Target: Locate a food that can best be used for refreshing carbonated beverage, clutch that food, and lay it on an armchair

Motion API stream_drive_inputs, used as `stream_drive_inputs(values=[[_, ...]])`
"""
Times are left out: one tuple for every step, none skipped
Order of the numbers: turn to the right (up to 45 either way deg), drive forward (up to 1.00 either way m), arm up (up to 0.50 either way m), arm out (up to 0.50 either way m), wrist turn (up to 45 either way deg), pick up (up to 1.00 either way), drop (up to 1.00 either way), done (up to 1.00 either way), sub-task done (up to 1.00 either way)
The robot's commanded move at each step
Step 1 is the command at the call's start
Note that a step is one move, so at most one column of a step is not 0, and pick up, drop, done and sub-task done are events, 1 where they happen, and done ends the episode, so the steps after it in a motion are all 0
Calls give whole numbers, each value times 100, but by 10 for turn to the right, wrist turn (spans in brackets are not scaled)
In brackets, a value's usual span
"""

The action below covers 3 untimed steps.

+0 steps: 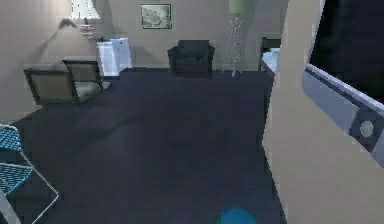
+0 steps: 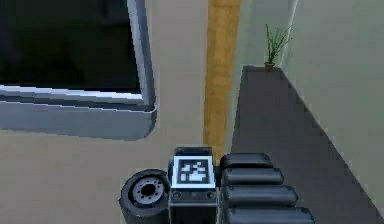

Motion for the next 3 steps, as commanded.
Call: stream_drive_inputs(values=[[0, 100, 0, 0, 0, 0, 0, 0, 0], [0, 100, 0, 0, 0, 0, 0, 0, 0], [0, 100, 0, 0, 0, 0, 0, 0, 0]])
